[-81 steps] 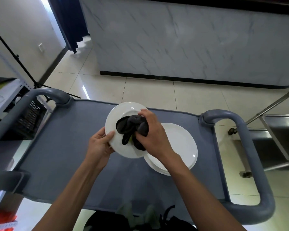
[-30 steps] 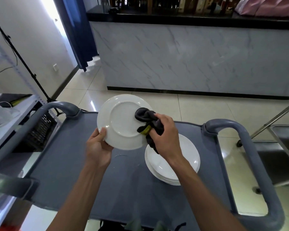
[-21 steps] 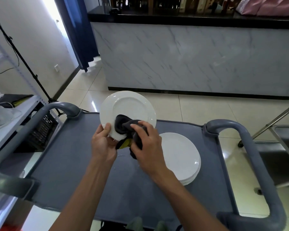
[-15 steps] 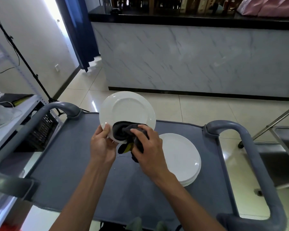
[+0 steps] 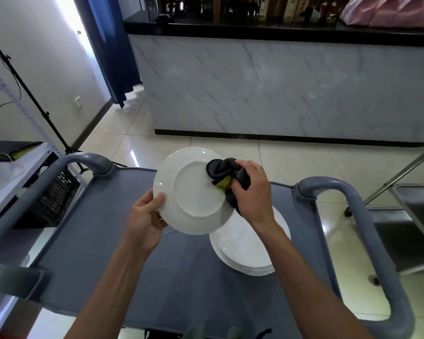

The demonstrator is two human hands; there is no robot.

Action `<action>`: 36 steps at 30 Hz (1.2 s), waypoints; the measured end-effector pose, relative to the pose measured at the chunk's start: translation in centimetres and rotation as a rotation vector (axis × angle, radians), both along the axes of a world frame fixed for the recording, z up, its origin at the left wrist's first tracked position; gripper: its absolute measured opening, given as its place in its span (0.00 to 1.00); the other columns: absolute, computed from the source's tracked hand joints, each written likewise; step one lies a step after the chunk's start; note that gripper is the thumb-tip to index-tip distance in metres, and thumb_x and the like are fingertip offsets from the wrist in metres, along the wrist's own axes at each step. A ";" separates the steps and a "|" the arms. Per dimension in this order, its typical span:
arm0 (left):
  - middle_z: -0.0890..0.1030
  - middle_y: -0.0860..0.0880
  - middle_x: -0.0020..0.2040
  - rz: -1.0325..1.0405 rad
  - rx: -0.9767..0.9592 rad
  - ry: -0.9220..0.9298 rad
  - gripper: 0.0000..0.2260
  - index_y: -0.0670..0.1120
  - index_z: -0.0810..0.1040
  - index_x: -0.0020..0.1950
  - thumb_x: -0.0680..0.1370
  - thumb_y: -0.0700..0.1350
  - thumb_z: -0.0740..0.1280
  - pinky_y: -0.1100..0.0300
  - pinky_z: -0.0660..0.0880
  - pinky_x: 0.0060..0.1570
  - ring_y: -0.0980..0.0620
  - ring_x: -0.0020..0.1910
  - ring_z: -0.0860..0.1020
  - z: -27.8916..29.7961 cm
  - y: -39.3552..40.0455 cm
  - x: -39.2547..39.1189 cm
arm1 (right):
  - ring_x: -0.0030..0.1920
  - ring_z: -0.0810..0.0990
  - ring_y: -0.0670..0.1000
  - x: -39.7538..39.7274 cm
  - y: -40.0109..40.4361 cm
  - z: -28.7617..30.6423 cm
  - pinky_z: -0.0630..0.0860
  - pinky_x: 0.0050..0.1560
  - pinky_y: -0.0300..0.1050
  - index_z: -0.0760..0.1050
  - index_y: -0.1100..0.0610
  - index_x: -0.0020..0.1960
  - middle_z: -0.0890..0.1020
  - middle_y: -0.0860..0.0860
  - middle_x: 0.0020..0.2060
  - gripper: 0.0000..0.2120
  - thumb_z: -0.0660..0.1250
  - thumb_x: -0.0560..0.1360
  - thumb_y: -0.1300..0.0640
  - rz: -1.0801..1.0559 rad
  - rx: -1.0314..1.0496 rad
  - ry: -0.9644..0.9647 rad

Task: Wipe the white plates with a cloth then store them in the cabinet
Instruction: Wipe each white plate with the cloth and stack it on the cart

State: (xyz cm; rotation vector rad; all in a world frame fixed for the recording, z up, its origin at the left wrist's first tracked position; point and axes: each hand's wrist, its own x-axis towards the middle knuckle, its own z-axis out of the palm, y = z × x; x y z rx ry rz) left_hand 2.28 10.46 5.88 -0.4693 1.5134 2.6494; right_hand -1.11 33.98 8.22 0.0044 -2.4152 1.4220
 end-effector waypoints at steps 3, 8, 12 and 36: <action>0.85 0.46 0.48 -0.037 -0.044 0.014 0.15 0.43 0.82 0.59 0.73 0.43 0.68 0.55 0.80 0.33 0.49 0.41 0.82 0.2 0.5 0.2 | 0.63 0.74 0.47 -0.8 0.0 0.8 0.70 0.68 0.43 0.77 0.53 0.65 0.75 0.48 0.63 0.20 0.69 0.74 0.65 0.010 0.031 0.022; 0.85 0.46 0.45 -0.096 -0.155 0.067 0.16 0.44 0.82 0.58 0.72 0.44 0.69 0.54 0.80 0.34 0.48 0.40 0.81 0.8 1.0 0.3 | 0.64 0.73 0.52 -1.5 -1.4 2.1 0.71 0.67 0.55 0.76 0.52 0.68 0.73 0.49 0.65 0.20 0.69 0.76 0.60 0.059 0.144 0.066; 0.85 0.43 0.51 -0.150 -0.180 0.115 0.17 0.46 0.84 0.60 0.72 0.44 0.70 0.52 0.81 0.36 0.47 0.43 0.83 1.0 1.5 0.5 | 0.64 0.72 0.53 -1.0 -3.6 3.1 0.72 0.62 0.58 0.75 0.48 0.68 0.72 0.48 0.67 0.21 0.68 0.76 0.58 0.136 0.276 0.135; 0.85 0.45 0.46 -0.074 -0.140 0.194 0.09 0.45 0.86 0.52 0.75 0.41 0.67 0.57 0.79 0.36 0.47 0.42 0.80 1.7 1.5 0.3 | 0.56 0.74 0.45 0.1 5.2 0.7 0.71 0.61 0.38 0.78 0.51 0.64 0.74 0.45 0.57 0.20 0.71 0.73 0.62 -0.092 0.165 0.026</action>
